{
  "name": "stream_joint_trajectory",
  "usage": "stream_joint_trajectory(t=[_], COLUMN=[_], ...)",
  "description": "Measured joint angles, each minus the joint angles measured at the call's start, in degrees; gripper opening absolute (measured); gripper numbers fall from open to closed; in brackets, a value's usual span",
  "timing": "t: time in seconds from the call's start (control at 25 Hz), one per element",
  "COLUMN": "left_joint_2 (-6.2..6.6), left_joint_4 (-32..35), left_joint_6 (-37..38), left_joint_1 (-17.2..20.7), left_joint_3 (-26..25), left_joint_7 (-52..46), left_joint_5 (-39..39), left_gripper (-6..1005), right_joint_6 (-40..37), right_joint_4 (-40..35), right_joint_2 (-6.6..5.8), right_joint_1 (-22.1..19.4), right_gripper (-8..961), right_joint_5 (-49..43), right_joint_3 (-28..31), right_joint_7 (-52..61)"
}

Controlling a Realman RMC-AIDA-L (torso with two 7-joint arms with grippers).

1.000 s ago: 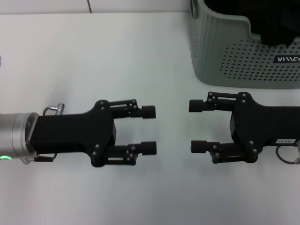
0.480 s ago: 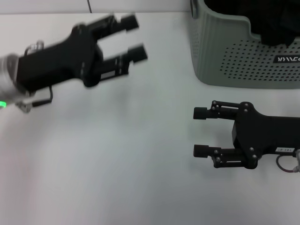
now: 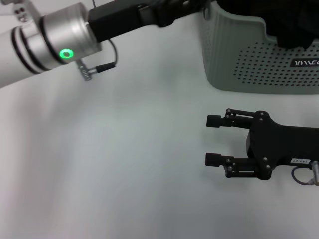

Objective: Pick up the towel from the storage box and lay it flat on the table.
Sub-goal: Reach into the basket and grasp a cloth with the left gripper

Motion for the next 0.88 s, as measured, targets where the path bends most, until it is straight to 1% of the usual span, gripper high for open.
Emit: stream_joint_trajectory(t=[0.08,0.12,0.16,0.28,0.32,0.36,0.6,0.88], left_joint_2=[-1.12,-1.54,-1.67,-1.82,-1.84,-1.84,-1.88,-2.05], left_joint_4=[0.03,0.54,1.12,4.56,7.07,7.07,11.72,15.57], left_joint_6=[-2.14,-3.51,-4.32,-7.44,-10.81,-10.81,-22.48,-30.25], left_joint_1=[-0.72,-1.06,-1.24,-2.12,-3.03,-3.03,-6.14,-8.76], left_joint_3=[0.02,0.03,0.04,0.07,0.09,0.09,0.14,-0.44], left_joint_7=[-2.96,-3.76,-4.01,-4.11,-4.47,-4.47,-5.72,-5.4], left_joint_5=[-1.54,-2.09,-2.3,-2.31,-2.43,-2.43,-1.94,-2.73], left_gripper=[701,701,701,700,700,700,699,698], right_joint_6=[0.27,0.52,0.72,1.08,1.16,1.21,3.96,4.99], right_joint_4=[0.48,0.89,1.16,1.64,1.87,2.18,3.76,7.22], right_joint_2=[0.09,0.11,0.15,0.25,0.27,0.27,0.4,0.43], right_joint_1=[-0.03,0.0,0.14,0.43,0.48,0.54,0.4,0.59], right_gripper=[736,736,736,736,736,736,736,736], right_joint_5=[0.09,0.09,0.09,0.08,0.08,0.09,0.08,1.52], right_joint_3=[0.0,0.0,0.0,-0.08,-0.12,-0.13,-0.03,-0.06], right_joint_7=[-0.29,-0.49,-0.68,-0.95,-1.08,-1.26,-3.08,-5.87])
